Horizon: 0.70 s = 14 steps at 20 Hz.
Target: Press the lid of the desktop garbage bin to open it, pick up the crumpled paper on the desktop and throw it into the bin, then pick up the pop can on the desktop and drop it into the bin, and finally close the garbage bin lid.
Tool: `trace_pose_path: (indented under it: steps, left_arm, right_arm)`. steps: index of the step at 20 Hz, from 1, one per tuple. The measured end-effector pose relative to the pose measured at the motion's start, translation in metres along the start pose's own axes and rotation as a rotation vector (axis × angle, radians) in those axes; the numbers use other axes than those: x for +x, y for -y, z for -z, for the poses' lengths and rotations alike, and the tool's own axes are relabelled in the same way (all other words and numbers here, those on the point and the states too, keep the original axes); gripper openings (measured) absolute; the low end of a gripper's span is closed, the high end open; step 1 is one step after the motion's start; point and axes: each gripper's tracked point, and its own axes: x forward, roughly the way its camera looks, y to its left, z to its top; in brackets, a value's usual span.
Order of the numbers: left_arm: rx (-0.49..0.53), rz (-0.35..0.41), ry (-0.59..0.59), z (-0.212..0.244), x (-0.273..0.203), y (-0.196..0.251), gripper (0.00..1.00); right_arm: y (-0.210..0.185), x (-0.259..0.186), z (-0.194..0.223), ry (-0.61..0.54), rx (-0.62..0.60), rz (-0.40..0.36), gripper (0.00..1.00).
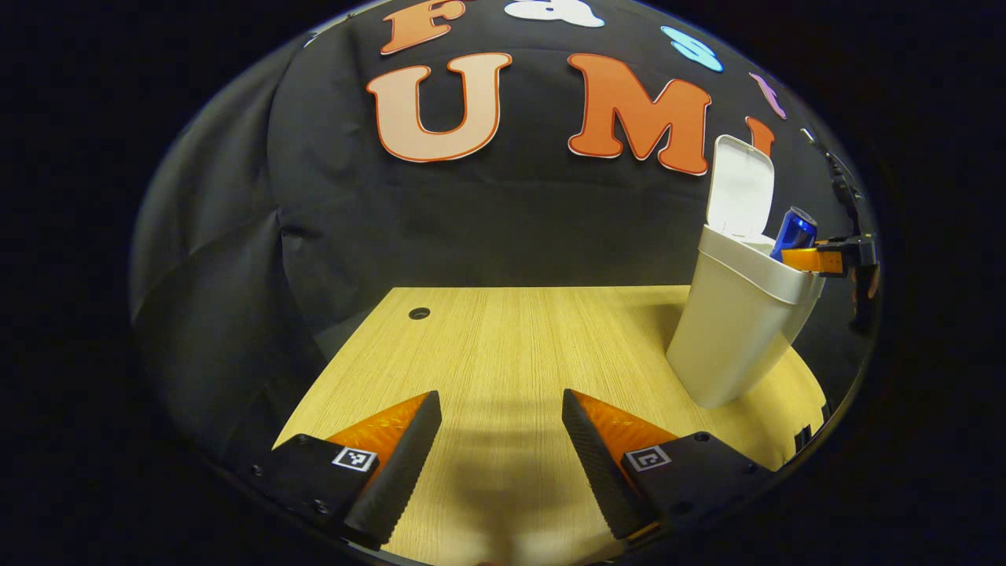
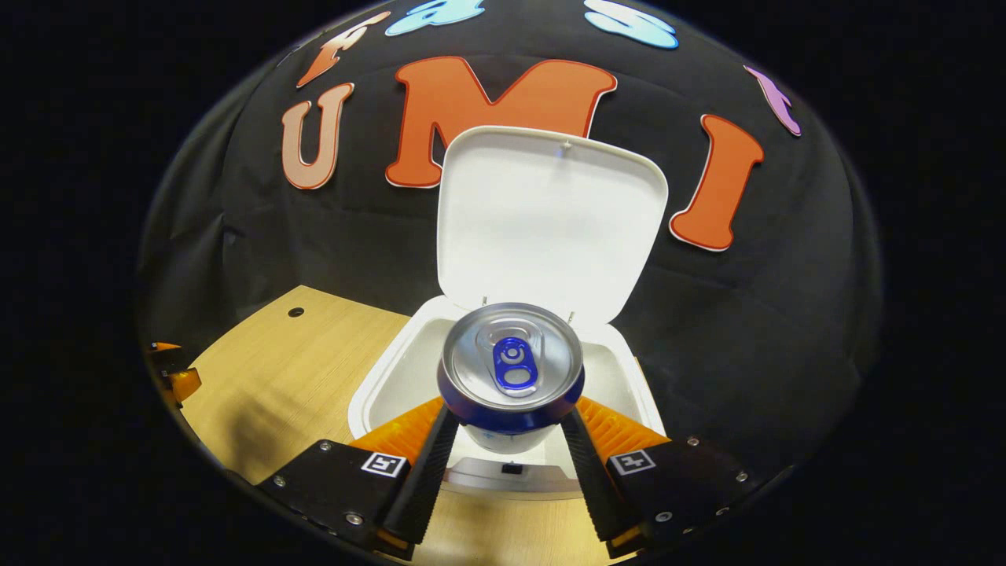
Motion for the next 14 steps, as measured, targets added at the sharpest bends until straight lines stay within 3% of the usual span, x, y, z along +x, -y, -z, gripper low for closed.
trace_pose_path:
  steps: [14]
  left_arm:
    - [0.003,0.005,-0.018,0.004,0.001,-0.006,0.99]
  right_arm:
    - [0.0,0.014,0.002,-0.03,0.037,-0.002,0.81]
